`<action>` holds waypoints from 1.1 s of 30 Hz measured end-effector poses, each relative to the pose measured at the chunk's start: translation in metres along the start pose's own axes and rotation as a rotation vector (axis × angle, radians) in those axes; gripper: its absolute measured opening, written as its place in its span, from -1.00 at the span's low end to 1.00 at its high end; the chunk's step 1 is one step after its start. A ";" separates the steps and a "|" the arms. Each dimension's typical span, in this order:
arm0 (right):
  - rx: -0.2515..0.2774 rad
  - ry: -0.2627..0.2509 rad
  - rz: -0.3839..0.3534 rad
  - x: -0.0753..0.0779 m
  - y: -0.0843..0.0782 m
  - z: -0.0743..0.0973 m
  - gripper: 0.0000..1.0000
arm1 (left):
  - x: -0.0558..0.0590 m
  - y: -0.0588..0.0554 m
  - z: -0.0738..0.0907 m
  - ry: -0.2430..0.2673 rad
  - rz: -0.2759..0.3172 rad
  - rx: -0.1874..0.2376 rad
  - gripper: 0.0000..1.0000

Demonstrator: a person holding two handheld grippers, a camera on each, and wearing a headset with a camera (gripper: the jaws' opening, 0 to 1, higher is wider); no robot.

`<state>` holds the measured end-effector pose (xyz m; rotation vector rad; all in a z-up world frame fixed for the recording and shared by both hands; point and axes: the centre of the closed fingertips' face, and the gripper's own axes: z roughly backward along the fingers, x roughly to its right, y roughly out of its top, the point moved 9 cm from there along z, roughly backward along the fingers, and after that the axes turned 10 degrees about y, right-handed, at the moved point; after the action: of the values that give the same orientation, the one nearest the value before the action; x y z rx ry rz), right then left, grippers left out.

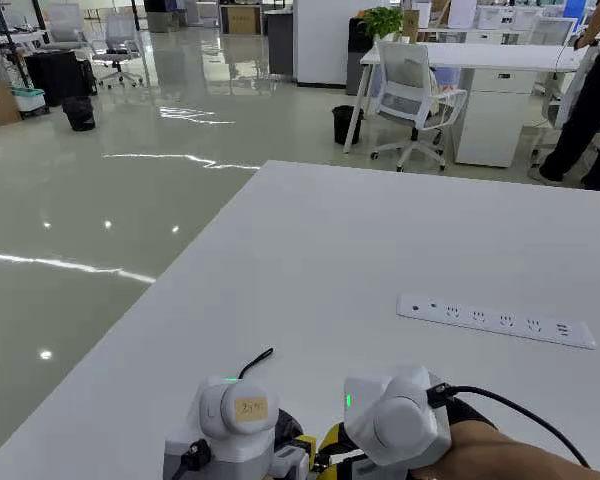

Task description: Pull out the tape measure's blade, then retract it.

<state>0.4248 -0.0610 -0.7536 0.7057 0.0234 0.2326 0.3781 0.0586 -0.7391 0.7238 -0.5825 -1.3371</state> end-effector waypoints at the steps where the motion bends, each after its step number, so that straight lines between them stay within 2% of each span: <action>1: 0.001 -0.005 -0.004 0.000 0.000 0.000 -0.73 | 0.000 0.000 0.000 -0.001 0.002 0.000 0.14; 18: 0.009 -0.004 -0.015 0.003 0.002 -0.005 -0.73 | 0.000 0.001 -0.002 -0.006 0.000 -0.002 0.15; 25: 0.014 -0.005 -0.026 0.003 0.002 -0.005 -0.71 | -0.002 0.005 -0.003 -0.017 0.019 -0.037 0.18; 27: 0.019 -0.005 -0.054 0.003 0.001 -0.006 -0.70 | -0.001 0.005 -0.003 -0.018 0.014 -0.040 0.18; 28: 0.019 -0.001 -0.059 0.002 0.000 -0.006 -0.70 | 0.001 0.004 -0.003 -0.019 -0.008 -0.041 0.18; 33: 0.024 -0.005 -0.059 -0.001 -0.002 -0.007 -0.69 | 0.003 0.002 -0.001 -0.015 -0.016 -0.039 0.19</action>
<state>0.4237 -0.0583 -0.7608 0.7285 0.0423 0.1740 0.3807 0.0564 -0.7384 0.6890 -0.5622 -1.3659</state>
